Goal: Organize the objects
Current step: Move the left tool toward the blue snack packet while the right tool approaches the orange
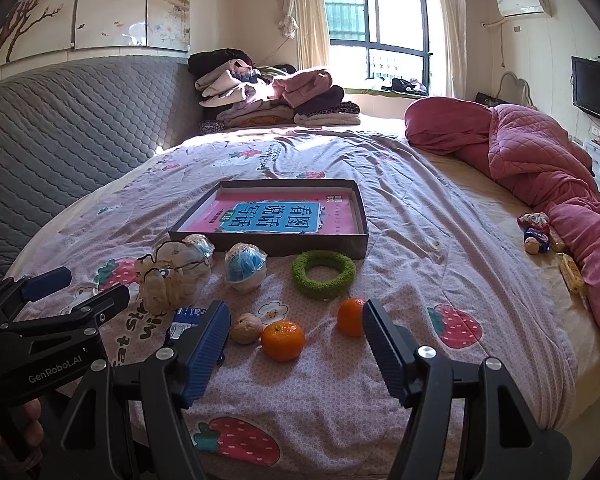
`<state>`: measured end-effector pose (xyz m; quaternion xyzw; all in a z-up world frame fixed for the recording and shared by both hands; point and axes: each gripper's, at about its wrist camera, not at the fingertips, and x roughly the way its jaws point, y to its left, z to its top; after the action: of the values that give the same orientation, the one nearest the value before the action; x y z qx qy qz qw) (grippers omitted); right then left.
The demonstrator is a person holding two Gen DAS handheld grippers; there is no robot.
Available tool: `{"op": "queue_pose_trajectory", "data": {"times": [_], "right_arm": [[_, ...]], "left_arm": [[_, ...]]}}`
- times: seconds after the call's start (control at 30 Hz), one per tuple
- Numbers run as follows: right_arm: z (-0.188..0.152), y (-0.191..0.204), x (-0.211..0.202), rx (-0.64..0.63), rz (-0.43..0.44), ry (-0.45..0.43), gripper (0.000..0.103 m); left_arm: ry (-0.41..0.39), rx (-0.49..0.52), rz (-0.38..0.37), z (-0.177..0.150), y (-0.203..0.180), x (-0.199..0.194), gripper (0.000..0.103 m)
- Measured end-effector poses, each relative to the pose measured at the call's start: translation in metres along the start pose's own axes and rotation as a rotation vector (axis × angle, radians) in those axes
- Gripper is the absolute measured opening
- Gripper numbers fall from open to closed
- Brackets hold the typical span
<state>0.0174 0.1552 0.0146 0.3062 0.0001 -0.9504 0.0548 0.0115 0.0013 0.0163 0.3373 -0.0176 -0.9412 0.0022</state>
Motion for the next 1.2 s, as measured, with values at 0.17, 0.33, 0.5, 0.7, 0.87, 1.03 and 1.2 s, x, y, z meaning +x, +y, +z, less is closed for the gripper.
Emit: {"op": "queue_pose_trajectory", "data": {"times": [0.17, 0.33, 0.5, 0.7, 0.87, 1.03, 1.2], "right_arm": [[0.0, -0.002, 0.0, -0.001, -0.006, -0.001, 0.068], [0.0, -0.005, 0.002, -0.006, -0.013, -0.002, 0.068], [-0.002, -0.01, 0.005, 0.0, -0.018, 0.008, 0.068], [-0.005, -0.021, 0.011, 0.021, -0.028, 0.024, 0.068], [-0.008, -0.028, 0.016, 0.032, -0.033, 0.037, 0.068], [-0.012, -0.032, 0.022, 0.031, -0.033, 0.05, 0.068], [-0.016, -0.038, 0.029, 0.039, -0.031, 0.062, 0.068]], "left_arm": [[0.006, 0.004, -0.006, 0.0, -0.001, 0.001, 0.084], [0.021, 0.014, -0.021, -0.001, -0.005, 0.005, 0.084], [0.04, 0.021, -0.041, -0.003, -0.009, 0.009, 0.084], [0.07, 0.031, -0.061, -0.007, -0.014, 0.017, 0.084], [0.085, 0.037, -0.072, -0.01, -0.02, 0.023, 0.084], [0.108, 0.041, -0.084, -0.012, -0.026, 0.031, 0.084], [0.134, 0.047, -0.098, -0.015, -0.035, 0.04, 0.084]]}}
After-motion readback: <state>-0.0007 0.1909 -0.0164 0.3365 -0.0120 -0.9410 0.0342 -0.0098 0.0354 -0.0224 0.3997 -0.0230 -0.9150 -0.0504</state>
